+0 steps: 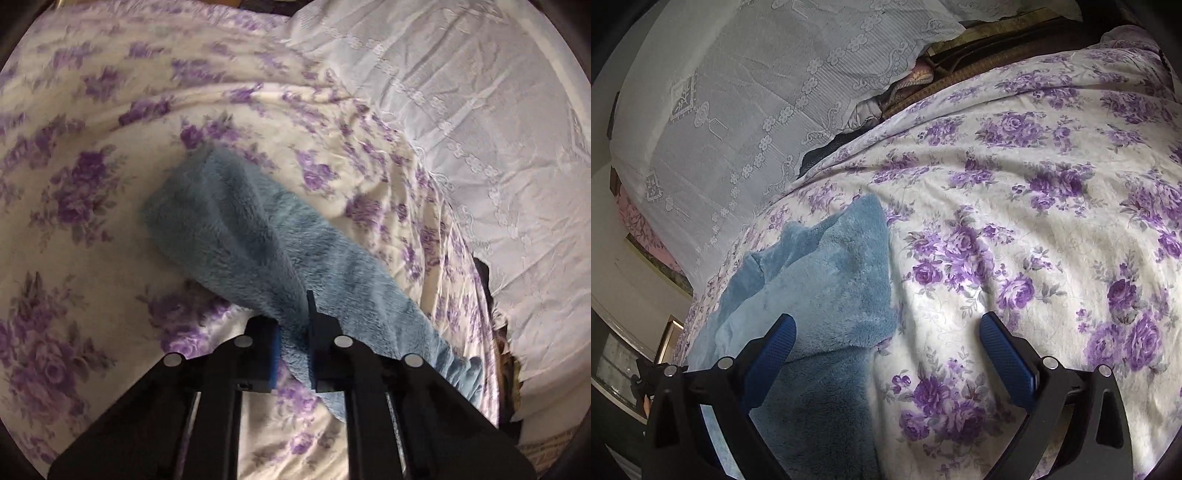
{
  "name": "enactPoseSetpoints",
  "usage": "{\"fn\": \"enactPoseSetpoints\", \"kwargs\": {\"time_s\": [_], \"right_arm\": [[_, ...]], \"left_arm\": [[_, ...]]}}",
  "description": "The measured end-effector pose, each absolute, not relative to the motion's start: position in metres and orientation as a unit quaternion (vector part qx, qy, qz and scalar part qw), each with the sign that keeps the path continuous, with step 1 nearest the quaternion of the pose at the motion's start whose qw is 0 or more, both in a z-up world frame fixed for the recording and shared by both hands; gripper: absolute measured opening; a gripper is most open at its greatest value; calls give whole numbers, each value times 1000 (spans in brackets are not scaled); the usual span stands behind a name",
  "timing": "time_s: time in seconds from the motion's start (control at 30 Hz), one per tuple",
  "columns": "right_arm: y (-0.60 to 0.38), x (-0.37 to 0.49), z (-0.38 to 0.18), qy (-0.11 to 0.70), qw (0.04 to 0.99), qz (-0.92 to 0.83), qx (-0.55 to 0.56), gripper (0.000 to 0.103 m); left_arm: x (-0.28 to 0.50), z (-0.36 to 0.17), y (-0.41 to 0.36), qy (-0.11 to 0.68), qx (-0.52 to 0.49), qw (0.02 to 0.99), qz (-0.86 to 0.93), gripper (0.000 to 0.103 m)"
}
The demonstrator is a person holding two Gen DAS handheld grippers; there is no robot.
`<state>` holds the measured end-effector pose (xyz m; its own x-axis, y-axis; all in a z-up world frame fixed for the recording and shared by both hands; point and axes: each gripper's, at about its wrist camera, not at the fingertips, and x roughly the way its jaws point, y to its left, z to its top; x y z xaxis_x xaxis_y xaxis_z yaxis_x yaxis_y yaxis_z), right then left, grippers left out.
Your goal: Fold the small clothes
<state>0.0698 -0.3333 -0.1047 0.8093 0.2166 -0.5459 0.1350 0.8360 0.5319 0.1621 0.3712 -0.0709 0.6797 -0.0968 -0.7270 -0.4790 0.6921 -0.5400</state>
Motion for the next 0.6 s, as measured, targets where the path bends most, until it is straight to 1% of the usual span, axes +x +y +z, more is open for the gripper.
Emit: {"fn": "enactPoseSetpoints", "kwargs": {"time_s": [0.17, 0.6], "right_arm": [[-332, 74, -105, 316, 907, 21, 277, 100], [-331, 75, -105, 319, 907, 21, 274, 100]], "left_arm": [[158, -41, 335, 374, -293, 873, 115, 10], [154, 6, 268, 380, -192, 900, 92, 10]]}}
